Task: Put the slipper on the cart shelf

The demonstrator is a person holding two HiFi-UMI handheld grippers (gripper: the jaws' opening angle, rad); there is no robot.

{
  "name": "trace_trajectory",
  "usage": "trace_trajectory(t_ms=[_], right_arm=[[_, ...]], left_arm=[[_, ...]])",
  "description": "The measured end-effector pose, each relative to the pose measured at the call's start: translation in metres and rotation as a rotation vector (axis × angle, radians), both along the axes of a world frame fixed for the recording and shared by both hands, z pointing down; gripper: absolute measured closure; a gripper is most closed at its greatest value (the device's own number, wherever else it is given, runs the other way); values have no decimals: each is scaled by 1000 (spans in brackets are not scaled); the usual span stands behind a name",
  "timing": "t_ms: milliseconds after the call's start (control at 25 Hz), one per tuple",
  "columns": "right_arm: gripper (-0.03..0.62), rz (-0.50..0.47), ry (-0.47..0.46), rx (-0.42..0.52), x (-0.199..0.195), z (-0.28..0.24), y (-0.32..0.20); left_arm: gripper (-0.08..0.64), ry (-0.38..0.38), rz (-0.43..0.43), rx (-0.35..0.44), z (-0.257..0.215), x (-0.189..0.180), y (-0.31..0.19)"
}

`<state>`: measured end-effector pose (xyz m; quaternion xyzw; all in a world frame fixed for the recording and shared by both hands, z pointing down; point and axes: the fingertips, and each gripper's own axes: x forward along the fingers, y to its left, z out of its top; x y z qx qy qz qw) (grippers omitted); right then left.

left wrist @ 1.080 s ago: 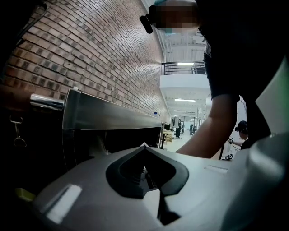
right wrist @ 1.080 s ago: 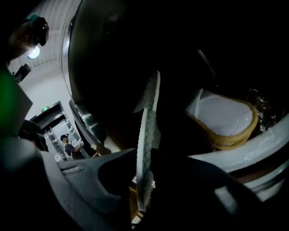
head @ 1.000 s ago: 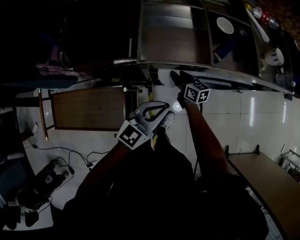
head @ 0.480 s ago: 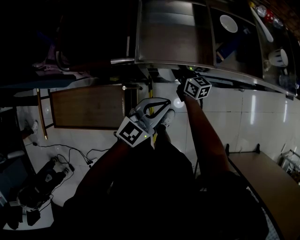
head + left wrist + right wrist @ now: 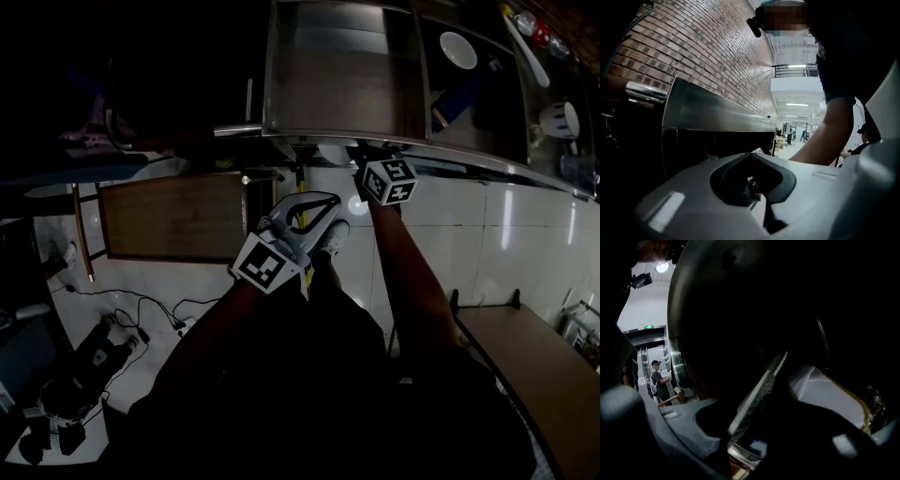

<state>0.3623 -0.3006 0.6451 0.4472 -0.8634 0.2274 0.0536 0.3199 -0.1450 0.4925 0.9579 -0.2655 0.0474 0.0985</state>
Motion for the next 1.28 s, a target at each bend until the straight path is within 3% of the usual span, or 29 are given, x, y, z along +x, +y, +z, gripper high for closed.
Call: trace_trajectory(t_ms=[160,400,600,880,1120,1280], right_arm=[[361,22,36,17,6,0,-2],[350,28,54,73,16,-14,0],[245,8,189,64,16,-8,-4],[233,80,279,74,36,-15,1],[234,41,275,99,41,-40,25],[235,-51,253,96,32,-57,60]], left_arm=[[560,-4,-11,-2,3,-2,-3],[560,-4,-21,-1,4,-4,-5],[560,-5,-23,2,2,-4,-3],[560,-4,-31,12,-3,-7,0],[560,-6,-45,33,-14,-13,5],[560,-12,-60,49,-27,-18,13]])
